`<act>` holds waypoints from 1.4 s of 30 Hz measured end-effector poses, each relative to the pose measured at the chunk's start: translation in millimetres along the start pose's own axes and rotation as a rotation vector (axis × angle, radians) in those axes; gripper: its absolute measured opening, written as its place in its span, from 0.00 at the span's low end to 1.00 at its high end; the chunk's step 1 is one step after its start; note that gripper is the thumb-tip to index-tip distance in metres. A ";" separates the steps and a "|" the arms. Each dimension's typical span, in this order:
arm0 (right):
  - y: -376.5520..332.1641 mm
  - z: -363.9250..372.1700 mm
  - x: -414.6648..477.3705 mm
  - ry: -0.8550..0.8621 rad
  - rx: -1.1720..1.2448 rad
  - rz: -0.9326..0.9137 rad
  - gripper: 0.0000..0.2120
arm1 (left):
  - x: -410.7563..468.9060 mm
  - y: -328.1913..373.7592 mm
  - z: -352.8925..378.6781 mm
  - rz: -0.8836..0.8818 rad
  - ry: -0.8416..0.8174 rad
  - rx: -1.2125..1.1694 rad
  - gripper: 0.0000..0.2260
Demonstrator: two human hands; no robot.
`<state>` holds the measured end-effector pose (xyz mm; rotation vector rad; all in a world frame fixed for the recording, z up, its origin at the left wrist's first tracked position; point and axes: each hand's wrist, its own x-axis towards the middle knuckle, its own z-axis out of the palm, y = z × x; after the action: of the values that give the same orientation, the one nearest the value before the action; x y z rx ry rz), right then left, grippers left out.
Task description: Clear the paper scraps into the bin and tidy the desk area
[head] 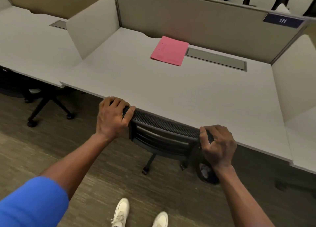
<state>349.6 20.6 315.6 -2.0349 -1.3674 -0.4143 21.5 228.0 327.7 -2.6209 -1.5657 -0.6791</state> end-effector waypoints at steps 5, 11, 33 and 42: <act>12.7 4.5 13.4 -0.008 -0.010 0.031 0.22 | 16.8 7.8 1.9 0.028 -0.047 0.024 0.24; 20.7 6.9 23.1 -0.006 -0.053 0.018 0.29 | 30.9 11.4 8.8 0.051 -0.043 0.007 0.24; 12.3 -4.6 28.8 -0.120 -0.061 0.063 0.30 | 33.1 14.5 7.8 0.049 -0.051 0.014 0.25; -3.7 -36.6 34.3 -0.178 -0.139 0.054 0.37 | 52.8 22.5 -39.9 0.207 -0.129 0.153 0.38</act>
<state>363.6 21.5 363.9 -2.2634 -1.4190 -0.3181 47.6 251.8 388.0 -2.7058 -1.2882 -0.3688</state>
